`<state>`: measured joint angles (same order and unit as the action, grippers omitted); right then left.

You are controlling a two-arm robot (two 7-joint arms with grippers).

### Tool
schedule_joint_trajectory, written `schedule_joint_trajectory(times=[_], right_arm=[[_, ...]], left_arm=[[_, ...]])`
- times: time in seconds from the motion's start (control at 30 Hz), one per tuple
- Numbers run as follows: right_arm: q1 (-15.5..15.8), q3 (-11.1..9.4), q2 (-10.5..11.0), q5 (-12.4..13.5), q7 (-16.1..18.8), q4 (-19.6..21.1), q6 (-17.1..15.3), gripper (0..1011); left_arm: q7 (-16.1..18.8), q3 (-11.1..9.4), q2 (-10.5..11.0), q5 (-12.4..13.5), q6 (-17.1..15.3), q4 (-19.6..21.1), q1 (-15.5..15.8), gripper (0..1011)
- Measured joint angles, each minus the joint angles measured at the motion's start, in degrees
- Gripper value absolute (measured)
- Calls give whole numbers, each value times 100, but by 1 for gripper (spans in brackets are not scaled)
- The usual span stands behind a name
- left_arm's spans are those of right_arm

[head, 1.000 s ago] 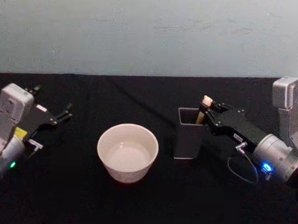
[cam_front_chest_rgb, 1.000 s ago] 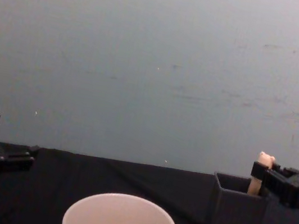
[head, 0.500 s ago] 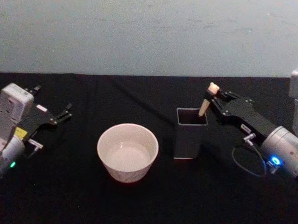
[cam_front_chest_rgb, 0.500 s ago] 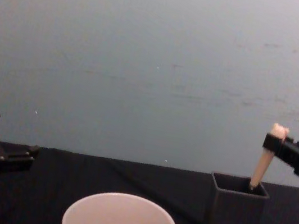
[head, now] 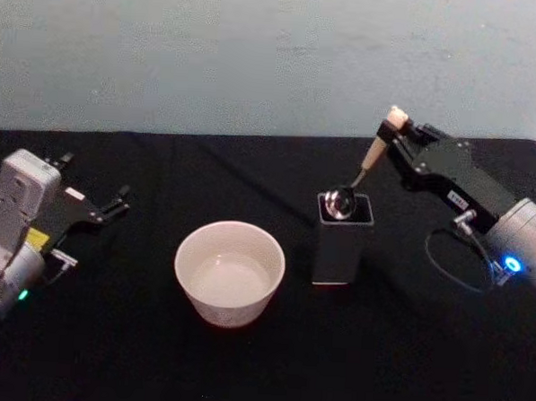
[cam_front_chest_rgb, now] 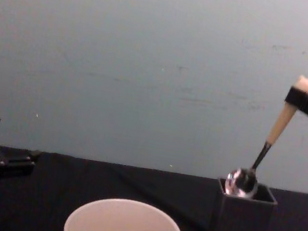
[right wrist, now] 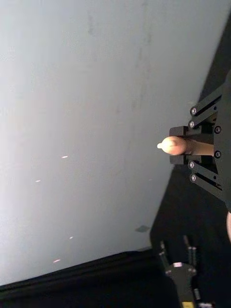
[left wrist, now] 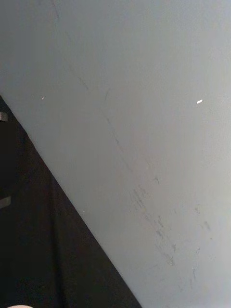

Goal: Pick up the stirring spoon with one hand, stir inside the cup, then place it back in its original position.

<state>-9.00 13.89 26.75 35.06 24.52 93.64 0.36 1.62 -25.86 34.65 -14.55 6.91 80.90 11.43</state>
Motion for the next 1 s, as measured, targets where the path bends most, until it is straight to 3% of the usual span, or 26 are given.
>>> schedule_joint_trajectory(times=[0.37, 0.73, 1.0], right_arm=[[-141, 43, -86, 135, 26, 205, 173, 213], [-384, 522, -212, 20, 182, 46, 157, 213], [-516, 982, -204, -357, 407, -240, 219, 213]], left_arm=[[0, 0, 0, 0, 0, 0, 0, 1001], [0, 0, 0, 0, 0, 0, 0, 1001], [0, 0, 0, 0, 0, 0, 0, 1001]])
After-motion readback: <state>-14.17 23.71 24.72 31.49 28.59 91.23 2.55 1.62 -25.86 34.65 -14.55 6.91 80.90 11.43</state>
